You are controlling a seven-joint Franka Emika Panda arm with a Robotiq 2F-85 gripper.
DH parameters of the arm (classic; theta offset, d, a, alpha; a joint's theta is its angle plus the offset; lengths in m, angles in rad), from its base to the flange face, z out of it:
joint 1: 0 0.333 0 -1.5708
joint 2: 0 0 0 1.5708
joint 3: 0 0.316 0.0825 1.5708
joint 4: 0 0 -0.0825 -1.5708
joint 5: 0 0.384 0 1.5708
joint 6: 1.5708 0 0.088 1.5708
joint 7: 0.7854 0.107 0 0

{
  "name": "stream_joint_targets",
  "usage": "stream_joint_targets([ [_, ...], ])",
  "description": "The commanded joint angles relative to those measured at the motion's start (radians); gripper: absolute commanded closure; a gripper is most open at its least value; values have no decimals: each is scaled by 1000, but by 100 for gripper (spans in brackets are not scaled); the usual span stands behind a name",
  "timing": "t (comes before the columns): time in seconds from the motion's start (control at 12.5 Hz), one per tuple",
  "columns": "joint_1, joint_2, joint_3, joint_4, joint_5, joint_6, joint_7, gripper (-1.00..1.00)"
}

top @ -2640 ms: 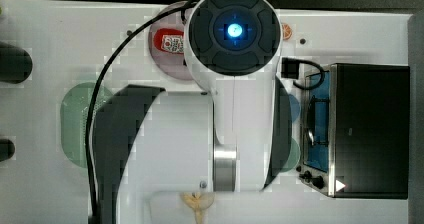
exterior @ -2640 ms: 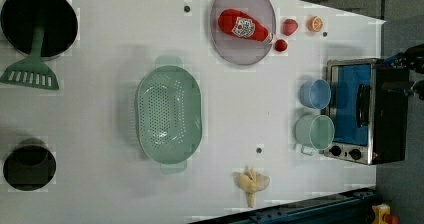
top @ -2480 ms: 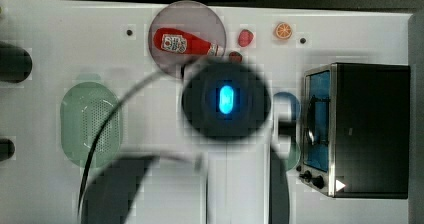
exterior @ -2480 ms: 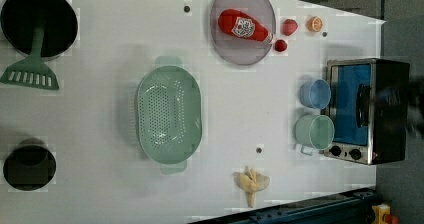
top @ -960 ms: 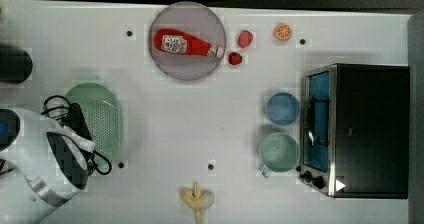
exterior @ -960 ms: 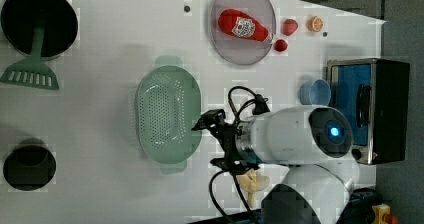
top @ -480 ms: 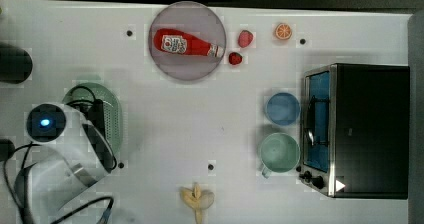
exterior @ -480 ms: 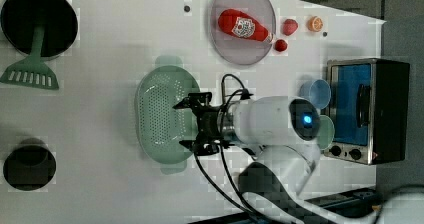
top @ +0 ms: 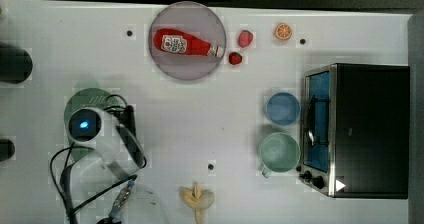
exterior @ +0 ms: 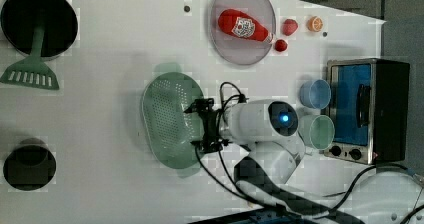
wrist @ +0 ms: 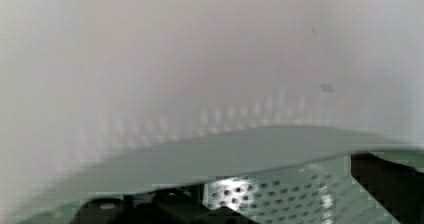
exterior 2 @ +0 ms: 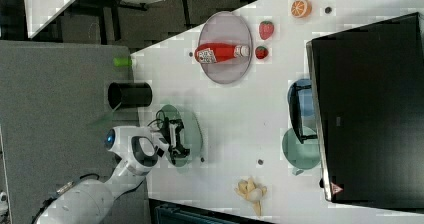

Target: Drag strainer left to right.

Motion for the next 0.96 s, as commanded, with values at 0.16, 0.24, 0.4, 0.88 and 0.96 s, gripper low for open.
stream_joint_targets([
  [0.16,25,-13,-31,31,26,15,56,-100],
  [0.24,23,-14,-39,29,26,20,56,-100],
  [0.4,19,-22,-57,9,26,20,56,-100],
  [0.88,0,-103,-156,-84,24,22,-28,-100],
  [0.96,-4,-113,-173,-97,24,23,-35,-100],
])
